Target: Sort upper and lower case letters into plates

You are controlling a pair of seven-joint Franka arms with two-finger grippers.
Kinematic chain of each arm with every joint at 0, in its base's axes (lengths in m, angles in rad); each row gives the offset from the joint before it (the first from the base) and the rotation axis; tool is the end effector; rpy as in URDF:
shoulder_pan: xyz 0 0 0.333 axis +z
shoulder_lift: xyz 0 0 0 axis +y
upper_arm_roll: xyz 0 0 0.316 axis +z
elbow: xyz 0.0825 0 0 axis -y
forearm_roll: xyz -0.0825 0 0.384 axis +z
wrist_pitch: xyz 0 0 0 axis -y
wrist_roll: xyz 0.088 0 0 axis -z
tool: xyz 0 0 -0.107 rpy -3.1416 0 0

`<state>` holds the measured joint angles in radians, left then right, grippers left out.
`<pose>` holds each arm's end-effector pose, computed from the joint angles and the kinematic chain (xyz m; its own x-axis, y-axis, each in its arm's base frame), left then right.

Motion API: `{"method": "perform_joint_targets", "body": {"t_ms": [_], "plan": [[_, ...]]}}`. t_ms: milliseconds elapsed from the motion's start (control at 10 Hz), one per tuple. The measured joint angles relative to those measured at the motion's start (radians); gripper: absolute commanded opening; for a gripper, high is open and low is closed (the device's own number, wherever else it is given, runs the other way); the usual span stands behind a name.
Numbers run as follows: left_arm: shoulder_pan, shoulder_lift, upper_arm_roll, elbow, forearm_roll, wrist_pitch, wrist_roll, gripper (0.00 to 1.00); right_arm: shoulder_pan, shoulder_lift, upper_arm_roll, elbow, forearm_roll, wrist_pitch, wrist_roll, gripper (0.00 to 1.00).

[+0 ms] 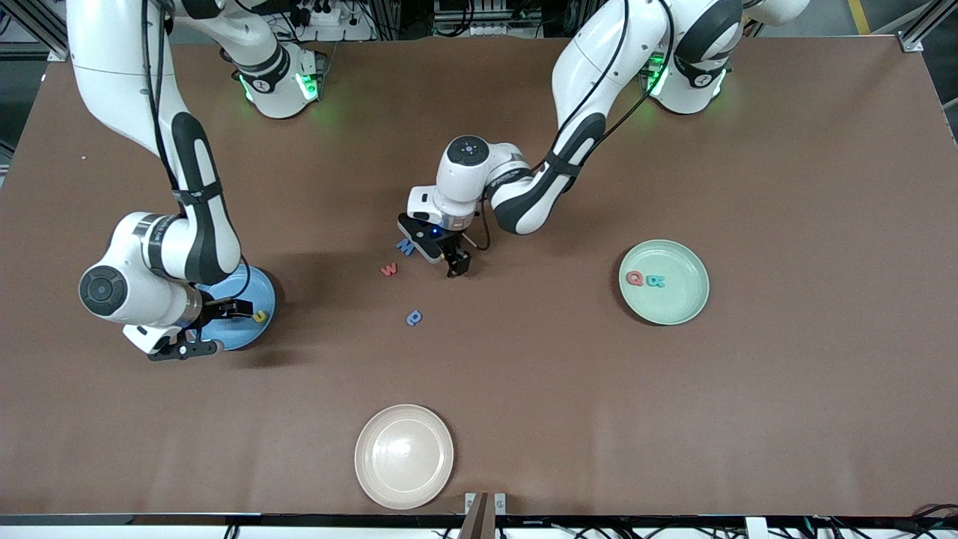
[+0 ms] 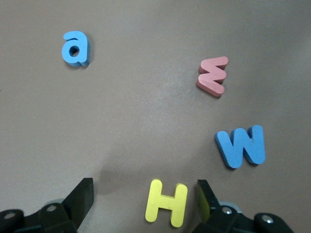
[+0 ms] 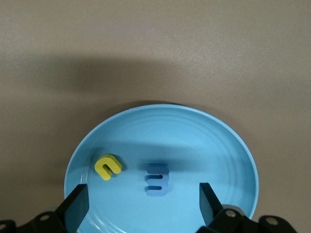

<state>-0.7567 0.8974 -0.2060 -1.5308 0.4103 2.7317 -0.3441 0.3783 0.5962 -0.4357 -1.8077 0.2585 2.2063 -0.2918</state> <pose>0.4269 -0.5907 0.1636 0.6103 -0.7185 0.3337 -0.7618 -0.6479 -0.0017 0.6367 -0.0101 0.2274 0.9842 0.1140 -0.1358 0.1172 -0.9930 0.0156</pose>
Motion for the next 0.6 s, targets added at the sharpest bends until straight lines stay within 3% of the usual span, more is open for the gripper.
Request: {"method": "perform_joint_targets", "body": {"t_ms": [600], "plan": [[-0.004, 0.000, -0.001, -0.008, 0.000, 0.001, 0.000, 0.72, 0.000, 0.001, 0.004, 0.000, 0.000, 0.000, 0.000, 1.00]]}}
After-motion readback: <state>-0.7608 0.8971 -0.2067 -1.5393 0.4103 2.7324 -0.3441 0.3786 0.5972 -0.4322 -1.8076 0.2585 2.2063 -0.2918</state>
